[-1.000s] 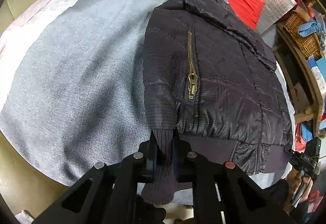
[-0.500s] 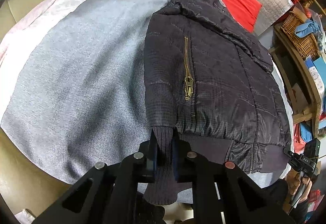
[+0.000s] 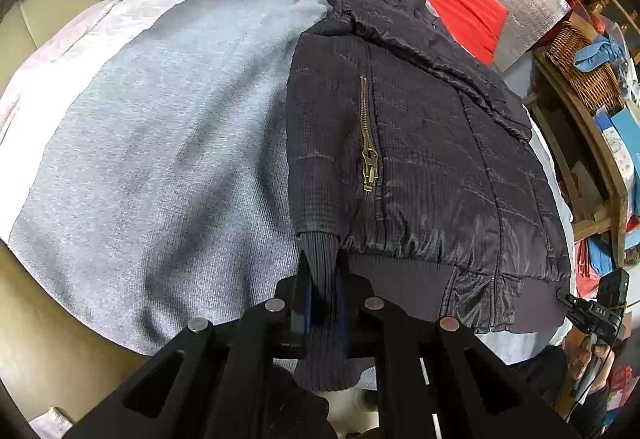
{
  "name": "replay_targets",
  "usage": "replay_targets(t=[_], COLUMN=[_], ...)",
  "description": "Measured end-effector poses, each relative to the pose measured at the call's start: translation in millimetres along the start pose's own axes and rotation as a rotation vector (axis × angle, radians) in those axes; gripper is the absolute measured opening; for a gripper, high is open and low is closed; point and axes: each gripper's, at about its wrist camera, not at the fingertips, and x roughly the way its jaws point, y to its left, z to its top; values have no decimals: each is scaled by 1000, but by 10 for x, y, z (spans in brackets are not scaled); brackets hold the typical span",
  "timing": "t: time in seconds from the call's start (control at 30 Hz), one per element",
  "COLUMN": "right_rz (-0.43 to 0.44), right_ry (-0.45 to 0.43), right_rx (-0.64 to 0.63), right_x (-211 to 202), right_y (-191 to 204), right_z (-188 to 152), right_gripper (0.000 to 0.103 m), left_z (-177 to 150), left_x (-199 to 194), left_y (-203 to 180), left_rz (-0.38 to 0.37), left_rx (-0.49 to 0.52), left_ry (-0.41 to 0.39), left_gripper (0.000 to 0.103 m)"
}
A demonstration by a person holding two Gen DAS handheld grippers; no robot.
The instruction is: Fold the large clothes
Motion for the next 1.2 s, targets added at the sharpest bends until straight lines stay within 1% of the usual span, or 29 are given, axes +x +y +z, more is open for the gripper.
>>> replay_targets(t=[0.27, 0.37, 0.43, 0.47, 0.53, 0.6, 0.63, 0.67, 0.7, 0.73, 0.77, 0.83, 0.93, 1.03, 1.1, 1.13, 1.17, 1.2], right_rz=[18, 30, 48, 65, 68, 76, 73, 70, 67, 66, 67, 75, 75, 85, 86, 81, 72, 55], right_ry=[4, 1, -2, -6, -29, -28, -27, -24, -19, -17, -12, -7, -2, 9, 18, 20, 25, 31], right_rx=[-5, 7, 22, 23, 35, 42, 44, 45, 49, 56, 65, 74, 80, 102, 105, 94, 78, 68], right_x=[-63, -58, -27, -18, -21, 0, 10, 22, 38, 50, 63, 92, 142, 202, 228, 231, 235, 243], right_y=[-40, -84, -118, -122, -129, -135, -133, -136, -147, -156, -169, -178, -174, -197, -193, -177, -155, -138], right_z=[-30, -27, -14, -10, 8, 37, 45, 56, 76, 92, 109, 131, 159, 178, 186, 185, 189, 194], right_gripper=[9, 9, 9, 13, 13, 13, 13, 13, 14, 14, 15, 16, 19, 20, 20, 20, 20, 16], left_z=[-70, -73, -73, -70, -58, -41, -21, -6, 10, 24, 34, 43, 45, 52, 69, 78, 84, 91], left_x=[-95, -60, -15, 4, 46, 77, 99, 120, 134, 148, 158, 192, 239, 277, 313, 316, 316, 313], left_y=[72, 79, 57, 54, 69, 109, 118, 123, 130, 120, 104, 47, -30, -62, -92, -112, -117, -117], left_rz=[-4, -4, 12, 15, 14, 7, 1, -2, -5, -10, -19, -34, -24, -10, 6, 32, 45, 42], left_rx=[5, 6, 17, 16, 7, -26, -40, -51, -63, -68, -68, -51, -32, -24, -16, -6, 8, 10], left_ry=[-8, 6, 18, 22, 36, 41, 47, 49, 48, 46, 46, 59, 65, 69, 79, 74, 77, 74], left_gripper=[9, 9, 9, 9, 10, 12, 18, 29, 35, 45, 50, 52, 56, 54, 41, 25, 18, 14])
